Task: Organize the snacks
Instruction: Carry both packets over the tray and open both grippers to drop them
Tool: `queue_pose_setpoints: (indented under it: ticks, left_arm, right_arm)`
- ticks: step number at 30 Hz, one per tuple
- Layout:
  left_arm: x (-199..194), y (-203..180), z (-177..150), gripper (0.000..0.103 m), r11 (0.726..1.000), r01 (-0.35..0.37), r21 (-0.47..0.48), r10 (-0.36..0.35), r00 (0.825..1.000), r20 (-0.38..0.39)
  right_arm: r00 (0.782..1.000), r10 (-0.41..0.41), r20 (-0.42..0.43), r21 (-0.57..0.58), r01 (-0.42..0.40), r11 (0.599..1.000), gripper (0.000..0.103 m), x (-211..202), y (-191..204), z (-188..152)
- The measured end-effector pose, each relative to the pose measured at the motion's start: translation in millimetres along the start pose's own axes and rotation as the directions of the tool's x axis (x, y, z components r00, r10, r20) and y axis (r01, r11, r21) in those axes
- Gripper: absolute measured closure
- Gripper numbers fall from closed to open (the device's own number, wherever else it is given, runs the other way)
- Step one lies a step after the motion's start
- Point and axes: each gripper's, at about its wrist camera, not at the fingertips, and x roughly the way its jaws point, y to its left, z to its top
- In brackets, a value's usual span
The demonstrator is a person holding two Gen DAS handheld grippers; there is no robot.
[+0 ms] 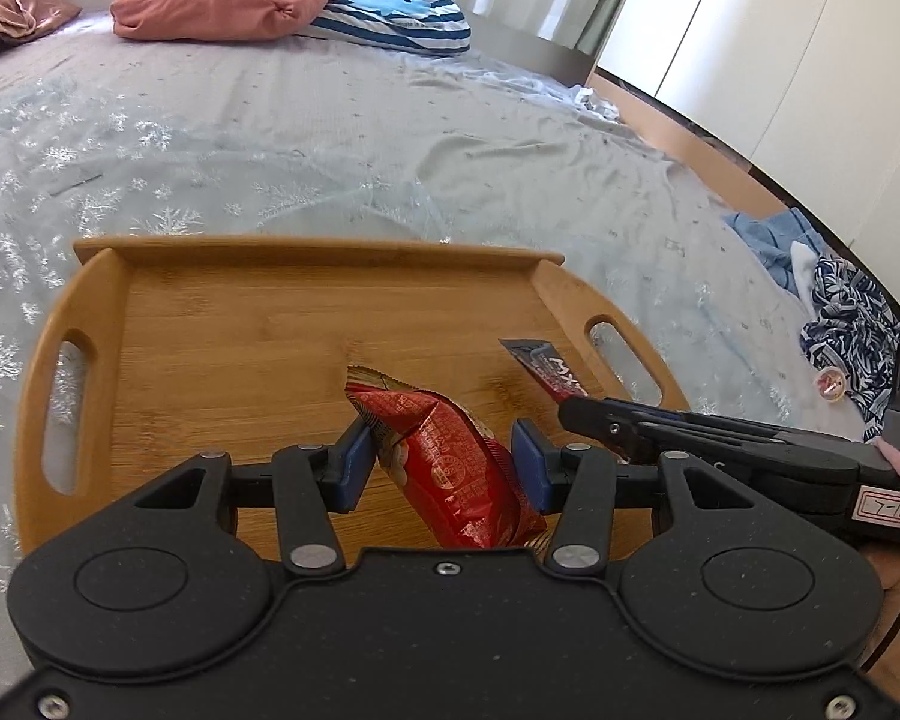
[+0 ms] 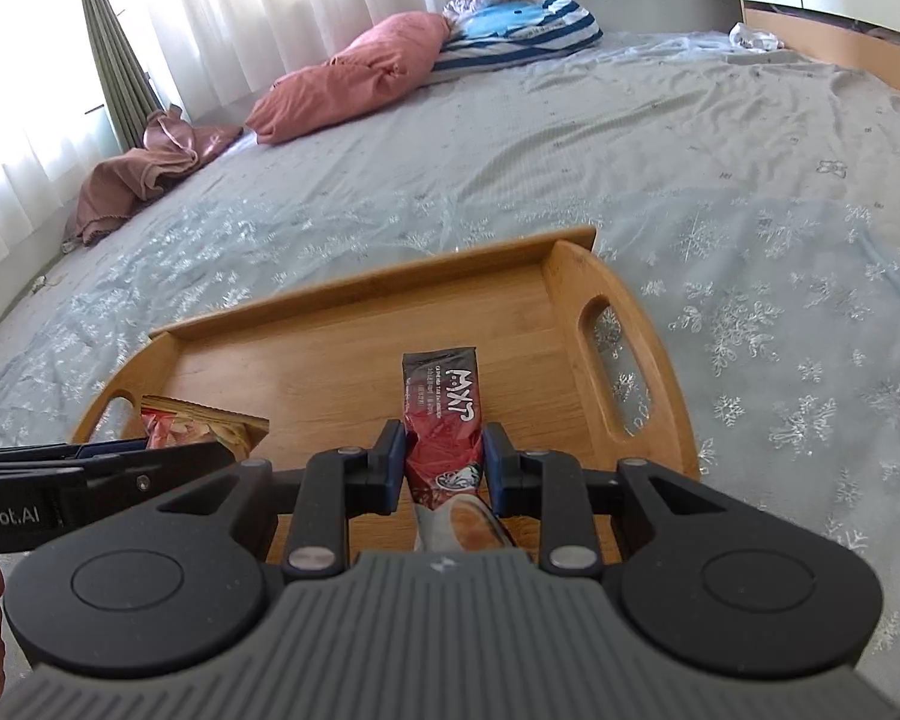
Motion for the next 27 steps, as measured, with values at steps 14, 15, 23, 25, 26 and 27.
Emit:
queue_pose_setpoints:
  ticks: [14, 15, 23, 25, 26, 27]
  left_arm:
    - [16.8, -9.8, -4.5, 0.056, 0.999, -0.005, 0.033, 0.005, 1.000, -0.026]
    - [17.8, -10.4, -4.8, 0.056, 0.999, -0.004, 0.033, 0.005, 1.000, -0.028]
    - [23.1, -11.2, -8.8, 0.056, 0.999, -0.007, 0.039, 0.009, 0.999, -0.042]
    - [23.8, -11.2, -9.6, 0.056, 0.999, -0.006, 0.040, 0.007, 0.999, -0.044]
    - [23.8, -11.4, -9.7, 0.056, 0.999, -0.005, 0.042, 0.007, 0.999, -0.043]
    - [23.9, -11.6, -9.9, 0.056, 0.999, -0.004, 0.044, 0.006, 0.999, -0.042]
  right_arm:
    - [1.000, 0.001, -0.026, 0.017, -0.001, 1.000, 0.070, 13.7, -0.8, -3.1]
    - [1.000, 0.001, -0.025, 0.016, 0.000, 1.000, 0.070, 13.9, -0.6, -2.9]
    - [1.000, 0.011, -0.014, 0.025, -0.010, 1.000, 0.070, 14.4, -3.1, -3.7]
    - [1.000, 0.010, -0.012, 0.022, -0.010, 1.000, 0.070, 14.4, -3.1, -3.0]
    - [1.000, 0.010, -0.012, 0.021, -0.010, 1.000, 0.070, 14.2, -3.0, -2.9]
    - [1.000, 0.011, -0.012, 0.022, -0.011, 1.000, 0.070, 13.9, -3.4, -2.9]
